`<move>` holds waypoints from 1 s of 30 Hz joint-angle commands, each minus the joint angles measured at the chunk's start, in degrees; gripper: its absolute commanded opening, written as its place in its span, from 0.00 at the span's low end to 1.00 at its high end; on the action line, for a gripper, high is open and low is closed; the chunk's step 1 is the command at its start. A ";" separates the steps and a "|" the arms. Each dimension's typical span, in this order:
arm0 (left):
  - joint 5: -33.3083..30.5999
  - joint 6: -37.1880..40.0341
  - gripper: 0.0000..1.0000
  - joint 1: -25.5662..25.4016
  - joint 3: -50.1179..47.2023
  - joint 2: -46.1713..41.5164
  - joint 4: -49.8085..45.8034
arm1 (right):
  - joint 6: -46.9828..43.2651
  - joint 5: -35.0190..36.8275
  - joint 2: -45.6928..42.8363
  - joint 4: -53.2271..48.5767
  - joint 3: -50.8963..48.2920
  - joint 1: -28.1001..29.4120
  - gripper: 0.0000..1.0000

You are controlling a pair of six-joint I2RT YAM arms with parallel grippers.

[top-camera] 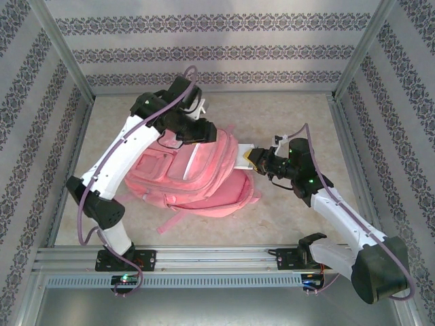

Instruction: Pack the student bag

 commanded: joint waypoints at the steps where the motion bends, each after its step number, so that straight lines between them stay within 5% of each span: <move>1: -5.54 4.09 0.46 -5.90 9.58 7.00 -11.25 | 1.94 -4.25 -0.86 9.98 2.11 0.89 0.00; 6: -9.64 5.00 0.50 -11.03 20.53 15.97 -16.29 | 2.23 -4.34 -0.77 10.51 2.03 1.20 0.00; 20: -20.43 4.99 0.47 -13.18 22.80 19.31 -19.76 | 2.17 -4.66 -0.92 10.81 2.19 1.30 0.00; 23: -20.89 4.73 0.39 -13.17 20.15 18.66 -19.86 | 2.16 -4.61 -0.58 11.22 2.38 1.26 0.00; 28: -21.60 3.70 0.00 -13.05 20.98 19.16 -20.19 | 1.65 -4.74 -0.05 11.04 3.21 1.27 0.00; 30: -22.80 3.29 0.00 -12.32 24.32 19.16 -20.67 | 0.05 -4.56 -0.29 8.95 3.45 1.30 0.00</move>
